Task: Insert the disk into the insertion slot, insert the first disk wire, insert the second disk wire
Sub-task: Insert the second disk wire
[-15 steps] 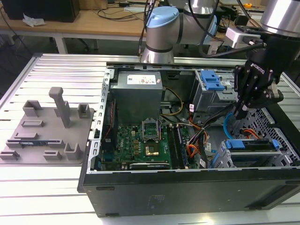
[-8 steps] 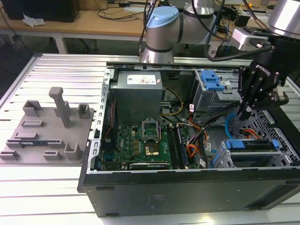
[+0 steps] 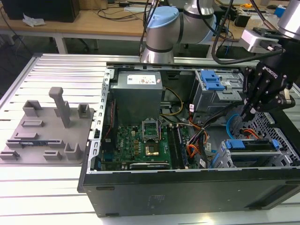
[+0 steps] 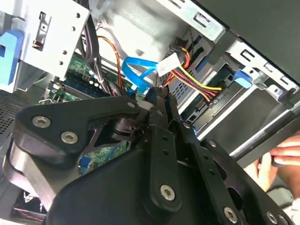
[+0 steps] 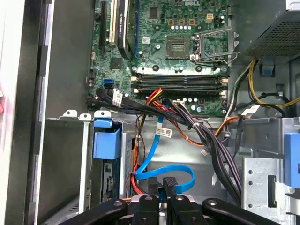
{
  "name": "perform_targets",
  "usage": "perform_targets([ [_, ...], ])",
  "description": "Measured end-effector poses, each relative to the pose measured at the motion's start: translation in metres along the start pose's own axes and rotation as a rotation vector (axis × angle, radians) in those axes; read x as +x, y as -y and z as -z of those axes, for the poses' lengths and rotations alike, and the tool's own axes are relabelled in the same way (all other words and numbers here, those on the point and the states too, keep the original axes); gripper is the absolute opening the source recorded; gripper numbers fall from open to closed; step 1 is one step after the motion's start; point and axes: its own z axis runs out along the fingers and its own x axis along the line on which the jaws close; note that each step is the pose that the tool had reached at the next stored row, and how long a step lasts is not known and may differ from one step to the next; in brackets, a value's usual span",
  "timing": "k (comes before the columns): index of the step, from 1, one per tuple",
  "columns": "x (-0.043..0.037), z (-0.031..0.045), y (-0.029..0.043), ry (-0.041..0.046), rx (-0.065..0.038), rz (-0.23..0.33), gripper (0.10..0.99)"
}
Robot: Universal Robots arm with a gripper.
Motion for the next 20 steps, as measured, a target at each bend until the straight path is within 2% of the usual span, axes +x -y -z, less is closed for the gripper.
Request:
perform_targets([
  [3,0.0004,0.0,0.0001,0.0365,0.0,-0.008,0.161],
  [8,0.0036,-0.0003,-0.0001,0.0384,0.002,-0.027,0.161],
  [10,0.0063,-0.0006,-0.0001,0.0384,0.01,-0.028,0.161],
  [12,0.0128,-0.0013,-0.0003,0.0382,0.024,-0.029,0.161],
  [14,0.017,-0.0016,-0.0003,0.0381,0.029,-0.03,0.161],
  [16,0.0246,-0.0025,-0.0021,0.0383,0.031,-0.032,0.161],
  [20,0.0247,-0.0025,-0.0025,0.0381,0.031,-0.032,0.161],
])
